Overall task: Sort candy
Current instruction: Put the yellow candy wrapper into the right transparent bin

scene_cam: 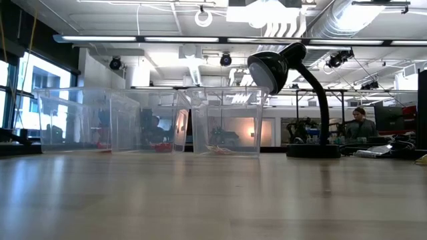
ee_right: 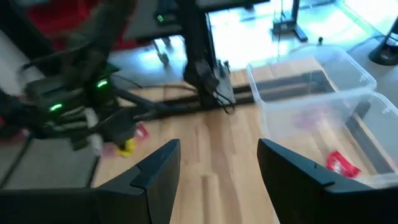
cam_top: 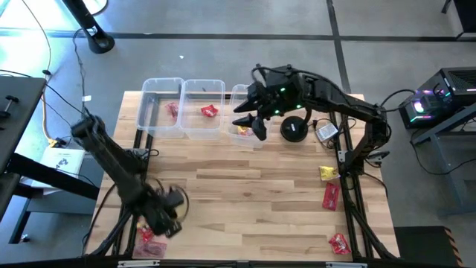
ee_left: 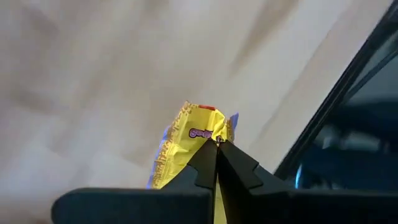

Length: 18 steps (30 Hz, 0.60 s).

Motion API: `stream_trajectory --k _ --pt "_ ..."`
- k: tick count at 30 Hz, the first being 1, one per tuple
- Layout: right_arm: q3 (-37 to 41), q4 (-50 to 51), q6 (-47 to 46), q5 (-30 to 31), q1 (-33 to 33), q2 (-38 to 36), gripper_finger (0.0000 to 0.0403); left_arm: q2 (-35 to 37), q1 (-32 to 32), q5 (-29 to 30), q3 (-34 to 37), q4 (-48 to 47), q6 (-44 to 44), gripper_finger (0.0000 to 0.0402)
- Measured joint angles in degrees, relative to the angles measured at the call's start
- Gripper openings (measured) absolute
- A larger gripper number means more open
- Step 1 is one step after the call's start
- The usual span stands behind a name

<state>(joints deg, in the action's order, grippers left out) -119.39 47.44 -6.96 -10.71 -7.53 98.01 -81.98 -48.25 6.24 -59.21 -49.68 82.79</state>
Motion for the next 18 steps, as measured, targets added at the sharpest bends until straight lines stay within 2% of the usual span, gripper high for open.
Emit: stream_trajectory --k 4,6,8,11,13,15,18 --pt "-3.0 -2.1 -0.5 -1.9 0.6 -2.8 0.0209 9.7 7.3 16.3 -3.2 -6.1 -6.7 0.0" --pt "-4.7 -2.8 -0.5 -1.6 1.2 -4.1 0.0209 13.3 13.4 24.3 -4.4 -3.5 -14.4 0.0" --pt "-6.2 -2.7 -0.5 -0.8 2.2 -5.0 0.0209 15.6 21.4 26.6 -4.7 4.4 -26.5 0.0" --pt "-7.9 -3.7 -0.5 1.6 4.1 -5.9 0.0209 15.1 34.4 20.7 -4.7 24.0 -45.6 0.0" --pt "-8.4 -5.4 -0.5 2.5 5.5 -6.6 0.0209 12.7 42.1 16.1 -4.8 36.5 -55.0 0.0" --pt "-8.5 -6.6 -0.5 4.1 6.8 -7.3 0.0209 9.4 48.9 11.9 -4.8 46.5 -60.1 0.0" --pt "-8.5 -6.6 -0.5 6.9 8.6 -7.4 0.0209 4.2 56.8 4.9 -4.8 54.1 -60.5 0.0"
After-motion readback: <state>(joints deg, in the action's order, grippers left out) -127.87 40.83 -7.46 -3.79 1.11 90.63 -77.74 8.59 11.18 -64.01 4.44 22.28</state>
